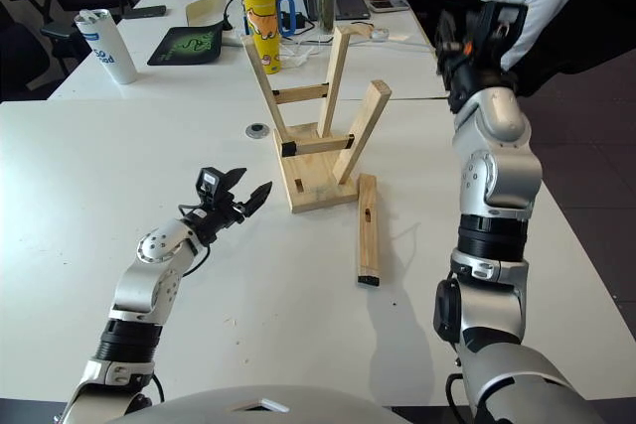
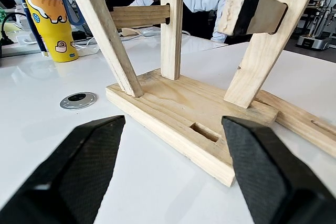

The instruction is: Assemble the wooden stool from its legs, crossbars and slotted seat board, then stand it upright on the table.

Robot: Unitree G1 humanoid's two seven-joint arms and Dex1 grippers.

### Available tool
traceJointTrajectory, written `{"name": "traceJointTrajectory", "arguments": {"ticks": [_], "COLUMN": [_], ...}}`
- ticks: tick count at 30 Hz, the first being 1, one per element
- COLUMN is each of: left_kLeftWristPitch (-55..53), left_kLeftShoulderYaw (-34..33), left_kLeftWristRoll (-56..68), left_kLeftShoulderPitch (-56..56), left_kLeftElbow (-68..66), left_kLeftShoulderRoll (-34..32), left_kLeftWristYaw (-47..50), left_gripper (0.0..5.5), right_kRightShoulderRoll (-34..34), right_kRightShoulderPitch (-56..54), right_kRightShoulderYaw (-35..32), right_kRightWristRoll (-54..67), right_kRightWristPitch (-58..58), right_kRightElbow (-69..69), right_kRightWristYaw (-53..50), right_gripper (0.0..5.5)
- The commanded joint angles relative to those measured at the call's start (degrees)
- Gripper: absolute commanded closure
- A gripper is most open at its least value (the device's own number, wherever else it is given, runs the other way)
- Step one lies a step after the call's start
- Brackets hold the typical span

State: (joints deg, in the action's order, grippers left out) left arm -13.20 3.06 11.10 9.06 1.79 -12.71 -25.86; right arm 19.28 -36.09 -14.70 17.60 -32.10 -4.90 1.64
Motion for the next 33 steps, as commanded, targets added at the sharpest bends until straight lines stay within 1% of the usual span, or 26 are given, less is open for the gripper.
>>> {"name": "traceJointTrajectory", "arguments": {"ticks": [1,2,3,4,5,6,8,9,11,18,21,30,33], "left_kLeftWristPitch": [0.8,0.9,1.0,1.0,1.0,1.1,1.3,1.4,1.5,1.9,2.0,1.4,1.4], "left_kLeftShoulderYaw": [-0.8,-0.7,-0.4,-0.1,0.1,0.5,0.7,0.7,0.7,1.2,1.5,1.3,1.4], "left_kLeftWristRoll": [-0.2,-0.3,-0.5,-0.3,-0.3,-0.6,-0.9,-1.0,-1.0,-1.7,-1.9,-1.8,-1.8], "left_kLeftShoulderPitch": [-0.8,-0.7,-0.7,-0.5,-0.5,-0.4,-0.1,0.0,0.0,-0.6,-0.8,-0.7,-0.9], "left_kLeftElbow": [0.6,0.5,0.4,0.2,0.2,0.1,-0.3,-0.4,-0.5,-0.5,-0.4,0.6,0.7], "left_kLeftShoulderRoll": [0.4,0.5,0.7,0.9,1.1,1.2,1.4,1.5,1.7,2.0,2.0,1.7,1.8], "left_kLeftWristYaw": [1.3,1.5,1.5,1.4,1.4,1.5,1.7,1.9,1.9,2.4,2.4,2.4,2.6], "left_gripper": [2.08,2.08,2.08,2.08,2.08,2.08,2.08,2.08,2.08,2.08,2.08,2.08,2.08], "right_kRightShoulderRoll": [-1.7,-2.4,-2.4,-2.0,-1.5,-1.7,-2.1,-1.9,-1.4,0.2,-0.2,0.0,0.7], "right_kRightShoulderPitch": [10.3,11.5,12.4,13.1,13.6,13.5,13.4,13.5,14.2,18.3,19.2,20.5,20.6], "right_kRightShoulderYaw": [3.2,2.6,2.9,3.7,4.6,4.5,4.6,5.2,6.3,9.4,10.3,12.4,14.6], "right_kRightWristRoll": [2.4,4.3,5.5,5.7,5.7,6.0,6.5,6.3,5.8,4.5,5.3,2.9,1.6], "right_kRightWristPitch": [-16.7,-21.2,-24.1,-25.4,-26.2,-27.9,-30.9,-31.6,-33.1,-37.1,-39.3,-41.8,-41.1], "right_kRightElbow": [1.2,3.0,5.2,7.3,8.8,9.8,11.6,12.4,13.7,17.5,18.1,16.8,16.1], "right_kRightWristYaw": [1.8,2.1,3.0,3.7,4.5,4.4,4.4,4.6,5.0,6.2,7.0,6.2,7.1], "right_gripper": [3.55,3.36,3.29,3.2,2.99,2.94,2.58,2.47,2.07,2.07,2.07,2.07,2.07]}}
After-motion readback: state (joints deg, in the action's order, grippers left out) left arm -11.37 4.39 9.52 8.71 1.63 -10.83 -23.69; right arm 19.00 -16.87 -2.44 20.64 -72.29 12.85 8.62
